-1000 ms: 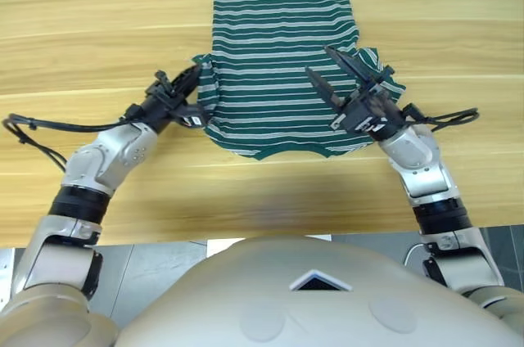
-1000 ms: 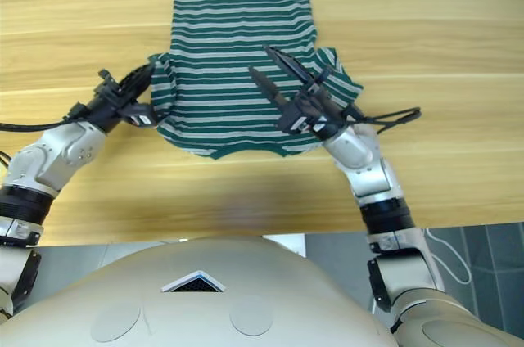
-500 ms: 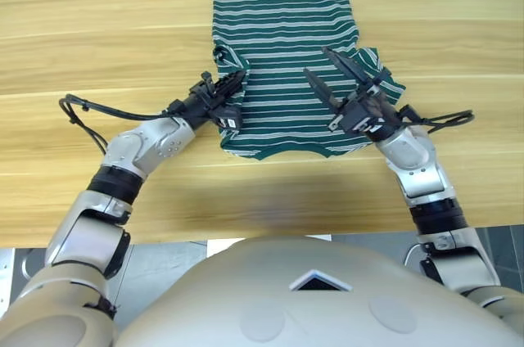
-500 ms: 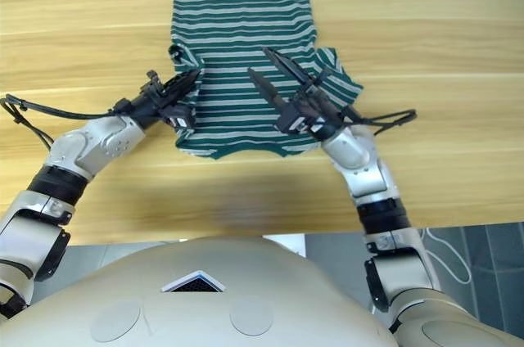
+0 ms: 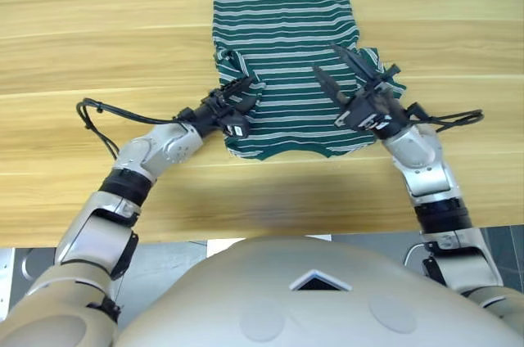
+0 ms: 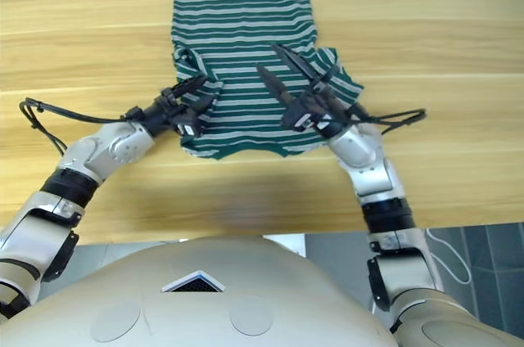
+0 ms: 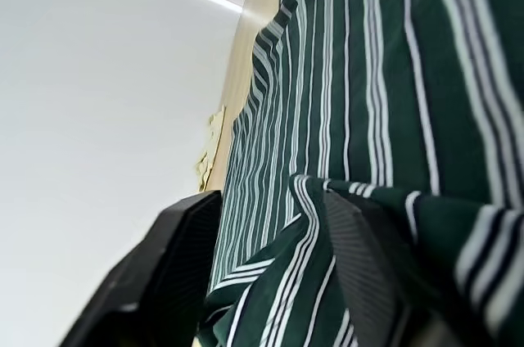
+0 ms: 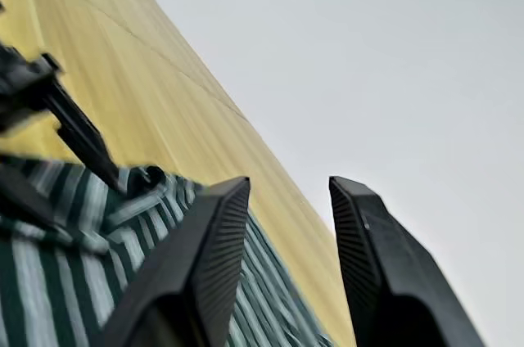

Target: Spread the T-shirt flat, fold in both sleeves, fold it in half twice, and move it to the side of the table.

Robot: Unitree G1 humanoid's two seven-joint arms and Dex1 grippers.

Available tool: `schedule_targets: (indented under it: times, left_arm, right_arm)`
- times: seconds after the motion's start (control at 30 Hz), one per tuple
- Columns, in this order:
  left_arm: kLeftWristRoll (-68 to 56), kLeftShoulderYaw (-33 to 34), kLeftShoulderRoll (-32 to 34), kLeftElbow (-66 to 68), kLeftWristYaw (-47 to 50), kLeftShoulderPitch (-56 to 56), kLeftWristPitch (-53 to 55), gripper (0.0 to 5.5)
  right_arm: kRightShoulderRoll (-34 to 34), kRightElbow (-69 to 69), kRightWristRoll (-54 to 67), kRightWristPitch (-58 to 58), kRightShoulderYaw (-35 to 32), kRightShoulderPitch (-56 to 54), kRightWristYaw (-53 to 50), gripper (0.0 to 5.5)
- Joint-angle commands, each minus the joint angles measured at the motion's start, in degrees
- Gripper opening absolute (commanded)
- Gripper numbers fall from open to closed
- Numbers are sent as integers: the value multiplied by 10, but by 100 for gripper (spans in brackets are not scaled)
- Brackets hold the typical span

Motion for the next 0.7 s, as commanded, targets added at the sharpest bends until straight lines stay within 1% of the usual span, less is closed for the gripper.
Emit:
schedule_targets:
  times: [0.03,0.07,0.1,0.13,0.2,0.3,0.4,0.53,0.7]
  left_arm:
    - [16,2,9,-1,19,10,8,267]
    - [14,9,15,-9,25,15,10,267]
    - [10,20,22,-22,30,22,13,267]
    - [3,35,31,-43,36,32,14,267]
    - [-4,63,46,-80,45,47,18,267]
    - [-5,103,64,-124,59,62,29,267]
    - [-4,129,70,-148,70,75,38,267]
    - [-7,140,62,-165,75,84,41,267]
    - [-8,143,62,-172,73,93,44,267]
  right_arm:
    - [-131,16,-156,57,-121,12,-77,182]
    - [-166,34,-193,73,-132,29,-84,182]
    - [-195,54,-220,83,-130,52,-79,182]
    - [-213,75,-235,91,-118,78,-67,182]
    - [-226,94,-238,96,-90,112,-42,182]
    - [-223,104,-233,109,-58,117,-15,182]
    - [-216,142,-251,124,-24,82,-15,182]
    - [-192,207,-265,125,21,10,-50,182]
    - [-191,274,-270,128,52,-38,-102,182]
